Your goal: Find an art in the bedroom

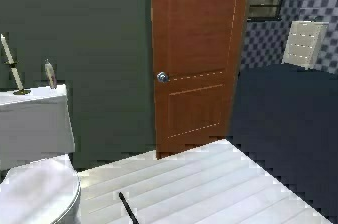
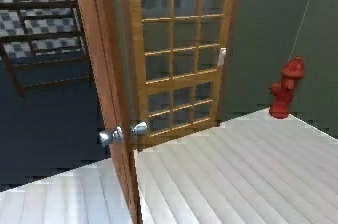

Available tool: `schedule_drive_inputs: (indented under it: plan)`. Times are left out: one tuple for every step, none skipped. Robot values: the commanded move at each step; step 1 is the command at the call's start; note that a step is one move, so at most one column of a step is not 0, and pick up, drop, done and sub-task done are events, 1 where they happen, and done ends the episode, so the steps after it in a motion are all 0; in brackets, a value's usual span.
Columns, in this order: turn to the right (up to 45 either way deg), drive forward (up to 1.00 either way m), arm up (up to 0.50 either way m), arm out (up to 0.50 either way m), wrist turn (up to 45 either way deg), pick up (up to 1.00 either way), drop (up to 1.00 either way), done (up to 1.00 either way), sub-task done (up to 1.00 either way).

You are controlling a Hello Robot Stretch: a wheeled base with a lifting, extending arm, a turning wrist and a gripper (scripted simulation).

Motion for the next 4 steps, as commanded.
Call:
schedule_drive_inputs:
  plan:
    - [0.0,0.15,0.0,0.0,0.0,0.0,0.0,0.0,0.0]
    - [18.0,0.0,0.0,0.0,0.0,0.0,0.0,0.0,0.0]
    - [0.0,0.45,0.0,0.0,0.0,0.0,0.0,0.0,0.0]
    - [27.0,0.0,0.0,0.0,0.0,0.0,0.0,0.0,0.0]
